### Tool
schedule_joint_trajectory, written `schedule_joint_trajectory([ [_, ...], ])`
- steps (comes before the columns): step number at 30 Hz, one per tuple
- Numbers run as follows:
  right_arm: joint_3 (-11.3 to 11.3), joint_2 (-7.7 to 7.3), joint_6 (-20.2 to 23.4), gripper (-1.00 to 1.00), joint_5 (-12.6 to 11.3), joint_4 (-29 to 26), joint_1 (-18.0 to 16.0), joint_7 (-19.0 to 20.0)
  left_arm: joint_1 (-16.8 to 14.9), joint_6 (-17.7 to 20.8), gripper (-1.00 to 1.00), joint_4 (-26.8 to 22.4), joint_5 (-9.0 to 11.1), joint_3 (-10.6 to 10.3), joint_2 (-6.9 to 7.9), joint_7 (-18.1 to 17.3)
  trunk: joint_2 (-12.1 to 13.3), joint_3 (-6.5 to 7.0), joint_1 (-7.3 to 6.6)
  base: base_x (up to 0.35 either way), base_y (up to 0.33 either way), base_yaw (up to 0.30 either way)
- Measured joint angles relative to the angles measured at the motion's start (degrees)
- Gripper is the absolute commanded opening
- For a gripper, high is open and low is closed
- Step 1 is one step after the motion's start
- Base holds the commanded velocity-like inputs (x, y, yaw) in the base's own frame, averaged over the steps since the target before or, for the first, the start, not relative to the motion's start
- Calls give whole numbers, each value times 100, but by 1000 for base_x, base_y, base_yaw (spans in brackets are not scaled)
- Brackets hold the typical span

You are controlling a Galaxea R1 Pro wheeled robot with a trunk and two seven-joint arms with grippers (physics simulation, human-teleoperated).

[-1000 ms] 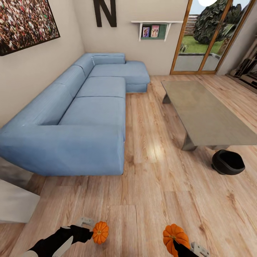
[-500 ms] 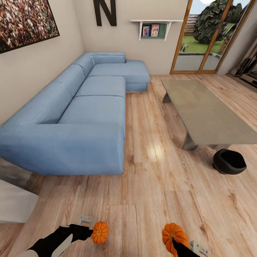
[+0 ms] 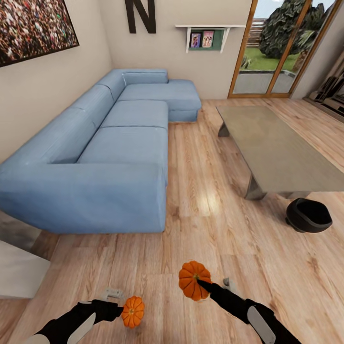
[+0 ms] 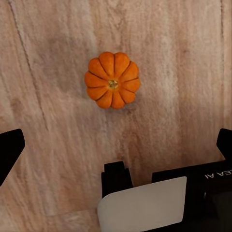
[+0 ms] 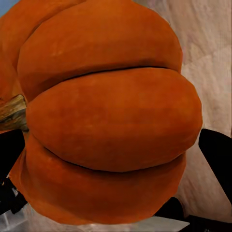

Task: Place each of the two pumpkins and all three candles from the living room inside a cabinet in the living room (use any cabinet), then make sure every cabinet is closed, and position the cauldron so it is next to a table in the living room.

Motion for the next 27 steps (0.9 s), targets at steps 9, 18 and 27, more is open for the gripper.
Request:
schedule_joint_trajectory([
  [9,-7,34,783,-100,-8,-738,0,-575,-12,40,100,-4,-21,503,10,-34,-361,-162,198,0,0,0],
  [18,-1,27,1609,-100,-17,-2349,-3,-871,-50,380,100,-23,-56,611,21,-25,-722,-323,395,0,0,0],
  [27,-2,-1,1836,-100,-69,-3022,-2,-1260,-95,408,100,-28,9,627,192,-39,-1083,-485,593,0,0,0],
])
